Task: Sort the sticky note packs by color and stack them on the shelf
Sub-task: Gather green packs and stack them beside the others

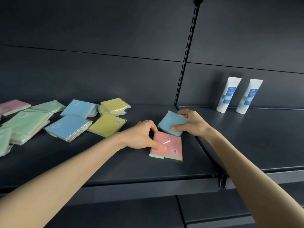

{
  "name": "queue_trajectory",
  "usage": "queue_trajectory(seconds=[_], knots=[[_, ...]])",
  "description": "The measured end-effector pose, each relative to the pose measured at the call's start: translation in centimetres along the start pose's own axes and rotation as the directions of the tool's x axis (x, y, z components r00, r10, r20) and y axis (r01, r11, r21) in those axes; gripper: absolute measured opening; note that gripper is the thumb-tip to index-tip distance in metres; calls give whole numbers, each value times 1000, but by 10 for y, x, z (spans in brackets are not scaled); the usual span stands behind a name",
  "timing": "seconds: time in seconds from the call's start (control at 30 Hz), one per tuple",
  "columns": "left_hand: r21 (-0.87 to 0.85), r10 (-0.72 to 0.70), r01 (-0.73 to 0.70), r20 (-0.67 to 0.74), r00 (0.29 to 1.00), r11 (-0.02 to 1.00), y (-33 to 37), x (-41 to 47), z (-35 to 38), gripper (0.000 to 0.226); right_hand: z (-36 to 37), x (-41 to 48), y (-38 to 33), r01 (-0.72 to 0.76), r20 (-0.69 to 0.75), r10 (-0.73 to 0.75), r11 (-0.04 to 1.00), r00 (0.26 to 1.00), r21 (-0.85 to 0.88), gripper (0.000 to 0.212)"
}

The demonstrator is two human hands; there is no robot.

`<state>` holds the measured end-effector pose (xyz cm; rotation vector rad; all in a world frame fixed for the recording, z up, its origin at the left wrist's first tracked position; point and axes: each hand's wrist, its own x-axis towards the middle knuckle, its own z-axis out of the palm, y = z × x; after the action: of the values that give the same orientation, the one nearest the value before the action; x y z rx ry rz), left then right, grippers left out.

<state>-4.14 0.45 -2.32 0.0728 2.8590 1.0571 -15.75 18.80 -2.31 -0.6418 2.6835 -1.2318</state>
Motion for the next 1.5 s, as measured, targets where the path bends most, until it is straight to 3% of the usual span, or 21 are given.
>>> queue_trajectory(seconds=[0.23, 0.43, 0.57, 0.73, 1.1, 1.5], knots=[[-388, 23, -100, -197, 980, 916, -7, -48, -7, 52, 3, -23, -27, 223, -170, -198, 964, 965, 144, 56], [-475, -33, -204, -443, 896, 856, -25, -102, -28, 53, 25, -55, -78, 347, -165, -309, 881, 937, 321, 41], [-470, -11, -267, -508, 861, 841, -41, -146, -46, 30, 53, -77, -111, 393, -180, -352, 863, 918, 318, 33], [-464, -8, -279, -526, 850, 840, -69, -205, -63, 23, 99, -110, -148, 393, -202, -344, 866, 917, 308, 30], [-396, 32, -281, -530, 847, 874, -112, -309, -91, 22, 168, -181, -214, 410, -216, -360, 870, 908, 273, 30], [-299, -87, -176, -695, 714, 938, -163, -380, -134, 25, 240, -164, -279, 453, -77, -450, 846, 890, 281, 36]])
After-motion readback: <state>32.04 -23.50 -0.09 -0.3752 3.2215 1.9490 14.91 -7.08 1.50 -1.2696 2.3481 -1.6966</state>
